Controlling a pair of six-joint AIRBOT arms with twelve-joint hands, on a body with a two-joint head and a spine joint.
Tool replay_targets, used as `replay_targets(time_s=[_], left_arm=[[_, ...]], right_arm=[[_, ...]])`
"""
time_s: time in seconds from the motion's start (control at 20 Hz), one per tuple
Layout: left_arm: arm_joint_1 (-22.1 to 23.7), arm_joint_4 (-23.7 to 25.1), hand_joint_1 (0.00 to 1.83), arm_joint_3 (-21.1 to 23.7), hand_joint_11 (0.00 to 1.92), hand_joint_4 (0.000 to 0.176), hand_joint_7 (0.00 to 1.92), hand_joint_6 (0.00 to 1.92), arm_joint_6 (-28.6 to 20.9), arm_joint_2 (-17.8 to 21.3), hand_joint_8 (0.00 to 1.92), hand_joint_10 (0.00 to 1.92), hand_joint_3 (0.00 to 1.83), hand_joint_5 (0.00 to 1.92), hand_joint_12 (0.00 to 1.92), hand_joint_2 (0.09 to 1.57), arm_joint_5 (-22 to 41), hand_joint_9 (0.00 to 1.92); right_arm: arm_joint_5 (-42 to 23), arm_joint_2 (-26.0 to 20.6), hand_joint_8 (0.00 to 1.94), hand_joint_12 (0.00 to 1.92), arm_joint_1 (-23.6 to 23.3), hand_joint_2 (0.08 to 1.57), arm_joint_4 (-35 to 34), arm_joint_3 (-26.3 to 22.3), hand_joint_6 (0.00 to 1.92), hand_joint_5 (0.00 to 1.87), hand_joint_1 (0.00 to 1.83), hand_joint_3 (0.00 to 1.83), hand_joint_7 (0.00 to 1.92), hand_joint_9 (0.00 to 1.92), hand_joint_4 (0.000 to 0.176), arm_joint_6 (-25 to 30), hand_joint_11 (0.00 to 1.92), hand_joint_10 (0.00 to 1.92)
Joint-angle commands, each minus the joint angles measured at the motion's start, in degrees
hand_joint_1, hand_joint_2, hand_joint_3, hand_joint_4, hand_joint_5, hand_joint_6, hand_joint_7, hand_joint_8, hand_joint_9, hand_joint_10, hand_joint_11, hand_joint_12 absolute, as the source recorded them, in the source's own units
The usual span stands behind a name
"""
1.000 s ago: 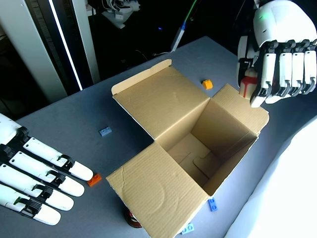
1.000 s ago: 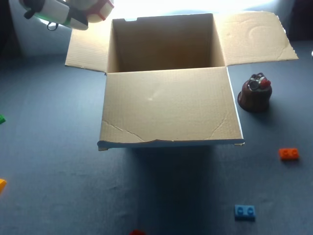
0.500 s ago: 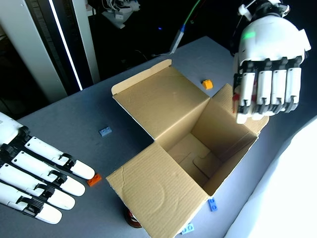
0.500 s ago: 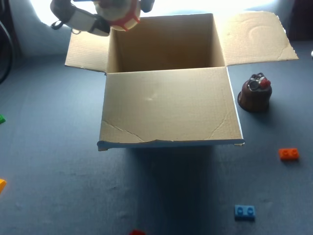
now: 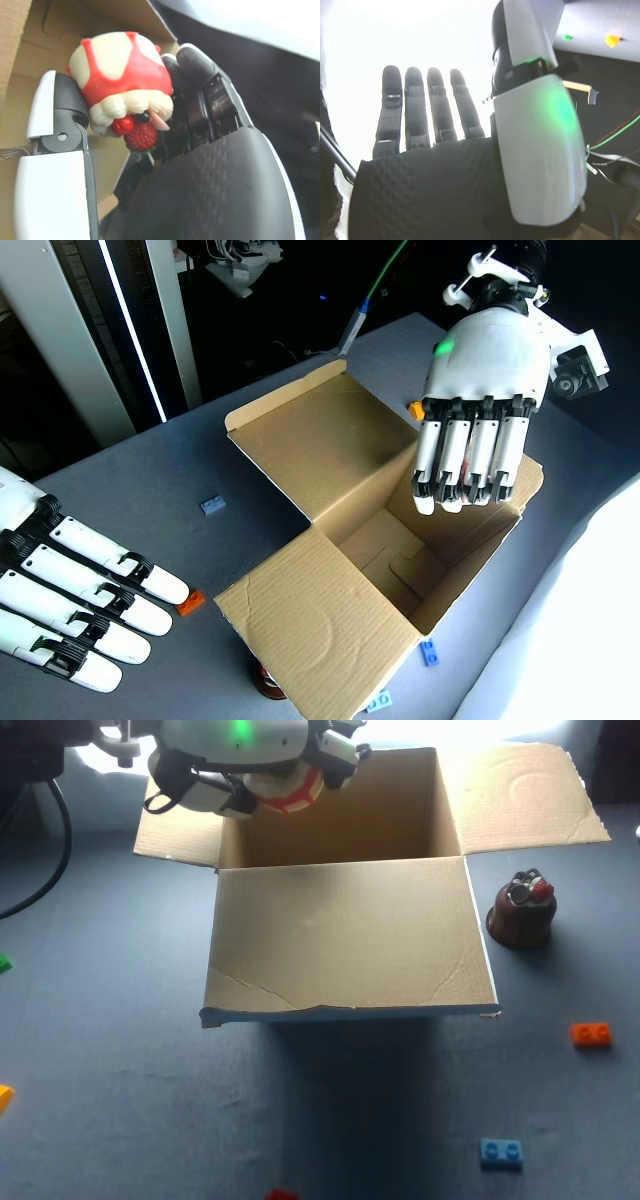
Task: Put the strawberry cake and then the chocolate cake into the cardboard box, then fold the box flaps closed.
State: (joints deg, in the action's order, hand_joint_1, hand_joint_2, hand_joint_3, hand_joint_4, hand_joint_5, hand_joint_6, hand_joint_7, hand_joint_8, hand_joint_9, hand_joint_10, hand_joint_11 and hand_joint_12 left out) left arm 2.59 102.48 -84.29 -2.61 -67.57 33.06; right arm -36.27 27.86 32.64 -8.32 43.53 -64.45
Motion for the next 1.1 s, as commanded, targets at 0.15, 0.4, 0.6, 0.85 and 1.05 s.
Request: replay_targets(time_s=[0.15,0.4,0.6,0.85,1.05], left_arm=[[-0.6,-3.07,1.19,-1.09,0.25,0.007,0.32,0.87,1.39,-0.97,1.33,1.53,0.0,0.43,1.79,1.1,-1.3,0.32],[-1.31,-2.45,1.12,-0.15,0.26,0.001,0.27,0.69,1.7,-1.75,1.15,1.46,0.0,0.42,1.7,1.1,-1.35,0.3],[-1.6,-1.31,0.95,1.13,0.17,0.019,0.46,0.04,1.69,-1.93,0.04,0.33,0.0,0.34,1.21,1.05,-1.33,0.48],[-2.01,-1.09,0.77,2.03,0.02,0.042,0.27,0.0,1.68,-1.92,0.0,0.01,0.0,0.17,1.13,0.96,-1.28,0.39],[-1.97,-1.07,0.74,1.5,0.01,0.052,0.26,0.0,1.68,-1.88,0.01,0.01,0.0,0.14,1.12,0.93,-0.79,0.39]], right_arm=[[-6.75,-0.65,0.0,0.61,-0.76,1.05,-0.55,0.02,0.01,0.13,1.05,0.0,0.12,0.17,0.0,-0.26,0.0,0.0],[-6.77,-0.64,0.0,0.54,-0.78,1.06,-0.55,0.03,0.01,0.14,1.03,0.0,0.13,0.17,0.0,-0.26,0.0,0.0],[-6.8,-0.64,0.0,0.48,-0.77,1.07,-0.55,0.03,0.0,0.13,1.02,0.01,0.13,0.16,0.0,-0.26,0.0,0.01],[-6.3,-0.64,0.0,0.52,-0.73,1.06,-1.07,0.04,0.01,0.15,1.02,0.0,0.11,0.14,0.0,-0.25,0.0,0.0],[-4.29,-0.06,0.0,0.52,-0.93,1.04,-5.33,1.27,0.01,0.17,1.04,0.0,0.11,0.14,0.0,2.77,0.0,0.0]])
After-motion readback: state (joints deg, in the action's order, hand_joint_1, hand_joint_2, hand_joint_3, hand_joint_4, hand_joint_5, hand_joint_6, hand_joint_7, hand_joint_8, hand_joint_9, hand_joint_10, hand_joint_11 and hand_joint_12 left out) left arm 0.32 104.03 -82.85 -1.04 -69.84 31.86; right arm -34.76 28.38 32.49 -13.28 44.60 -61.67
